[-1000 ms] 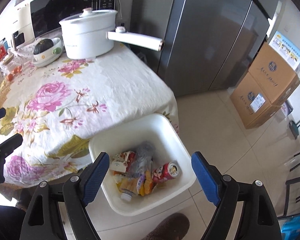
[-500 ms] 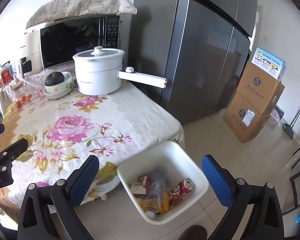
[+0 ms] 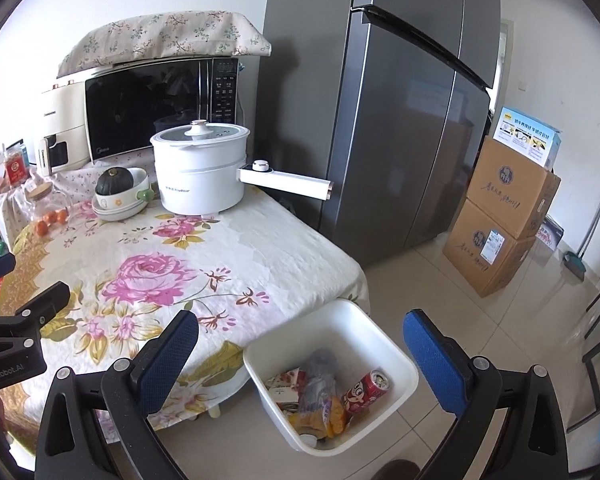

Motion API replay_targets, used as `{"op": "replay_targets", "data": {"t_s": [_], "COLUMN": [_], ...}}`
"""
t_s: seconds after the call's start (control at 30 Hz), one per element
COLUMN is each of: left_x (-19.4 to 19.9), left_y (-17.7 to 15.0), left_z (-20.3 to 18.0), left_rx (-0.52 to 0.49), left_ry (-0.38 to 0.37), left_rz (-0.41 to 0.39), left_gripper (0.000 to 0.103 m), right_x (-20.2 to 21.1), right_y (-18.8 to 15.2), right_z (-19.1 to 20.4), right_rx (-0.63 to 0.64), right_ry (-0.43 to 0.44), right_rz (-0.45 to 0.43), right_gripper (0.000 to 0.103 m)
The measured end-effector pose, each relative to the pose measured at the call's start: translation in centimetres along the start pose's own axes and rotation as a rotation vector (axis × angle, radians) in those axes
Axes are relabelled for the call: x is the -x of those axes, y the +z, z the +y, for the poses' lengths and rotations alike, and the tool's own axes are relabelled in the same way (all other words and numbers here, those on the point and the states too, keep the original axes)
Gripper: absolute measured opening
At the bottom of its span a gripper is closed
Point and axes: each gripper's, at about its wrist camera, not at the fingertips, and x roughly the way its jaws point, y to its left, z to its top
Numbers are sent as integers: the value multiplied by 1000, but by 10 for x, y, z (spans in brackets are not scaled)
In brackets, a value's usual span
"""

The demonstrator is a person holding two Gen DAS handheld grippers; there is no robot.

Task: Collect trash

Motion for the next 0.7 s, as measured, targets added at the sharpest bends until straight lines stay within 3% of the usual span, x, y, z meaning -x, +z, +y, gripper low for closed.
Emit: {"op": "replay_targets", "data": {"t_s": [0.7], "left_x": [14], "left_y": [3], "left_z": [-10], "left_rx": [-15], "left_ry": [5], "left_rz": [-72], "left_gripper": [102], "right_x": [5], "right_y": [0], "right_z": [-4], "right_rx": [-15], "right_ry": [-14], "right_rz": [-35], "right_gripper": [103]}}
